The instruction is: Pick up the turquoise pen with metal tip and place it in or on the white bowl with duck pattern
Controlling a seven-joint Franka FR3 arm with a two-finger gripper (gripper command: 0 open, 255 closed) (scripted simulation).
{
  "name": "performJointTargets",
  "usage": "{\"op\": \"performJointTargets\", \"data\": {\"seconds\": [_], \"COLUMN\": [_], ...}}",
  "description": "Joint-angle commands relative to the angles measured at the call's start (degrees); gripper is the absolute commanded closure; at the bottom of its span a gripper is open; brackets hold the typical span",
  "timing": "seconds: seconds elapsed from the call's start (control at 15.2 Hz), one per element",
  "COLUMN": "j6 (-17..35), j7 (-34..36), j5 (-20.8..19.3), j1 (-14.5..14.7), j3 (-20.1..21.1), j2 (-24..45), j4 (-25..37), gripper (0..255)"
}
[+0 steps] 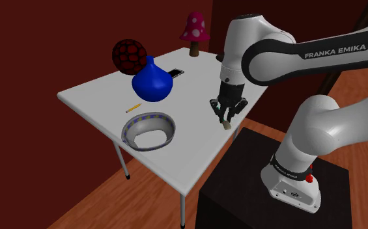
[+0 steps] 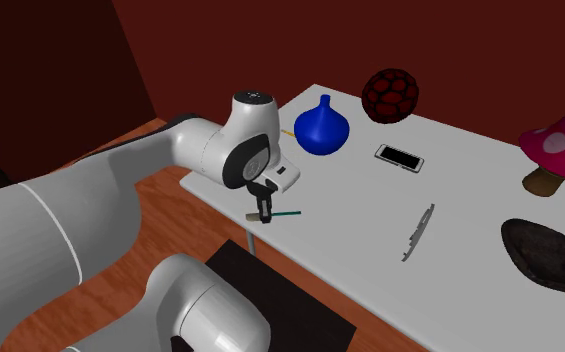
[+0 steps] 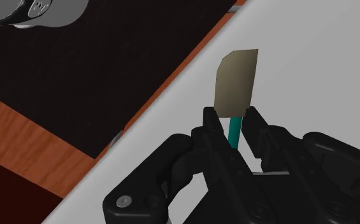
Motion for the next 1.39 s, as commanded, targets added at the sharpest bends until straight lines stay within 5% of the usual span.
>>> {"op": "performJointTargets", "data": {"seconds": [0.0, 1.32], "j6": [-1.3, -16.2], "j7": [0.0, 0.2], "j5": [-0.3, -3.5], "j1": [-0.2, -1.8], "j3": [-0.3, -3.3], "j2": [-0.2, 0.3], "j4": [0.7, 16.2], "gripper": [255, 255]}}
